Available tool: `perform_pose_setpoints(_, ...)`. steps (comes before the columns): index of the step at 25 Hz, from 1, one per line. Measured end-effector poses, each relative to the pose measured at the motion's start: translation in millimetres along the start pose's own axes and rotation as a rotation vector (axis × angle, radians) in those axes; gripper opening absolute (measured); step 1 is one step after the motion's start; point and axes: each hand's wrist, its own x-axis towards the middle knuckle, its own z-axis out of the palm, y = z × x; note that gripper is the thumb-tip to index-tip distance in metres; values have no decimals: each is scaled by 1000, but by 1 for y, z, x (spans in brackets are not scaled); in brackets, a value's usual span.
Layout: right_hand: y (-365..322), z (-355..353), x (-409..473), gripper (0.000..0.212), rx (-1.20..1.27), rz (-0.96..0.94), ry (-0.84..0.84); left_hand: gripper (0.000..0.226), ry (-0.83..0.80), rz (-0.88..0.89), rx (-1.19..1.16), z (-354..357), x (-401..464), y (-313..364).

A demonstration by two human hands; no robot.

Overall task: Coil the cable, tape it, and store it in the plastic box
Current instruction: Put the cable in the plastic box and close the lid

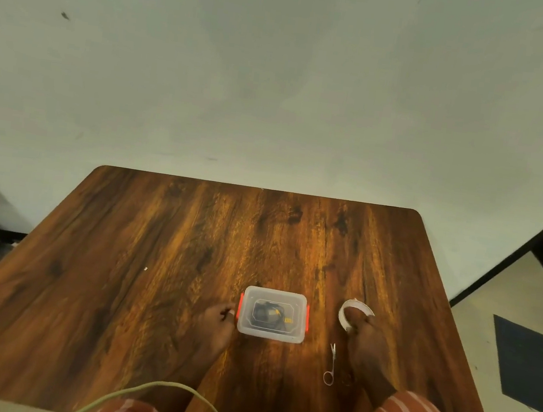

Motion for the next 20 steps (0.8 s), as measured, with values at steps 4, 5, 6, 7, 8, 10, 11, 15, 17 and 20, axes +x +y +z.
perform_pose_setpoints(4,-38,19,3,38,-62,-255,31,25,18,9,-58,-1,1,4)
perform_pose_setpoints(5,-50,29,3,34,-29,-358,17,25,16,15,-70,-1,2,4)
perform_pose_setpoints(6,-66,35,-3,28,12,-420,-14,24,7,7,-79,-2,2,6)
perform_pose_setpoints(7,-80,42,-9,23,59,-468,-43,24,-2,1,-88,-3,2,6)
perform_pose_setpoints(8,-92,48,-17,20,91,-504,-76,24,-9,-4,-88,-5,2,8)
perform_pose_setpoints(10,-101,61,-27,22,106,-547,-147,24,-20,-2,-90,-8,1,10)
perform_pose_setpoints(11,-100,67,-29,23,88,-551,-194,23,-25,-8,-92,-7,0,10)
perform_pose_setpoints(15,-107,64,-31,25,-10,-513,-353,31,-29,-60,-121,-8,1,12)
perform_pose_setpoints(17,-104,57,-38,30,-38,-564,-208,36,-18,-69,-127,-8,3,14)
perform_pose_setpoints(20,-67,42,-52,34,-111,-376,93,35,-3,-53,-104,-6,4,17)
